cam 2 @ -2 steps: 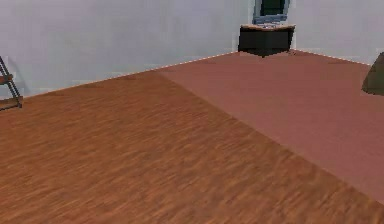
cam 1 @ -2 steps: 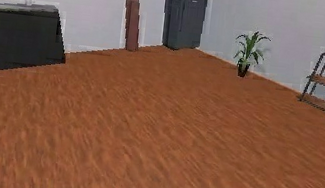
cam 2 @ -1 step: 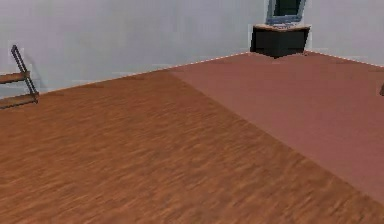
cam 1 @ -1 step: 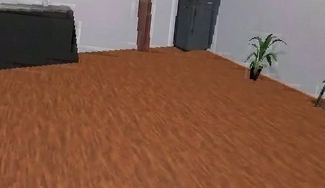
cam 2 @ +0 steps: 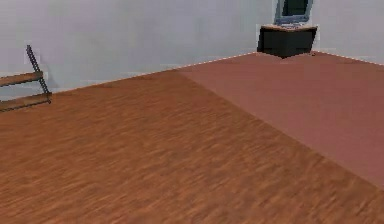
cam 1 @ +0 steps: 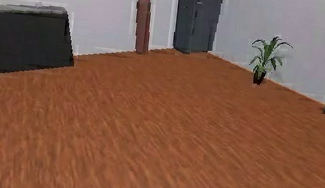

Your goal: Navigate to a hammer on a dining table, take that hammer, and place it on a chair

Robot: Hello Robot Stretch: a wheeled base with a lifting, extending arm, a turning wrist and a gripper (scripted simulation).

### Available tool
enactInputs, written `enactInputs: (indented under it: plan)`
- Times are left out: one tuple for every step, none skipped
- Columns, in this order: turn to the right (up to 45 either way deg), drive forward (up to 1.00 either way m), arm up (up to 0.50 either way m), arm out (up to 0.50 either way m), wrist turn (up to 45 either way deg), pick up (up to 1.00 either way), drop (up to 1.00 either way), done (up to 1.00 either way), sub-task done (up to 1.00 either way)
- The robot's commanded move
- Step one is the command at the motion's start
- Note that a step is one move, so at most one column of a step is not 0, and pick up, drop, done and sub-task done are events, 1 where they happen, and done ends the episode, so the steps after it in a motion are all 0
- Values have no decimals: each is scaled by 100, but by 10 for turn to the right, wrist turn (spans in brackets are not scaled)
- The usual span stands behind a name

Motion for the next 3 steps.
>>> enactInputs:
  plan:
    - [-300, 0, 0, 0, 0, 0, 0, 0, 0]
    - [-30, 0, 0, 0, 0, 0, 0, 0, 0]
    - [0, 85, 0, 0, 0, 0, 0, 0, 0]
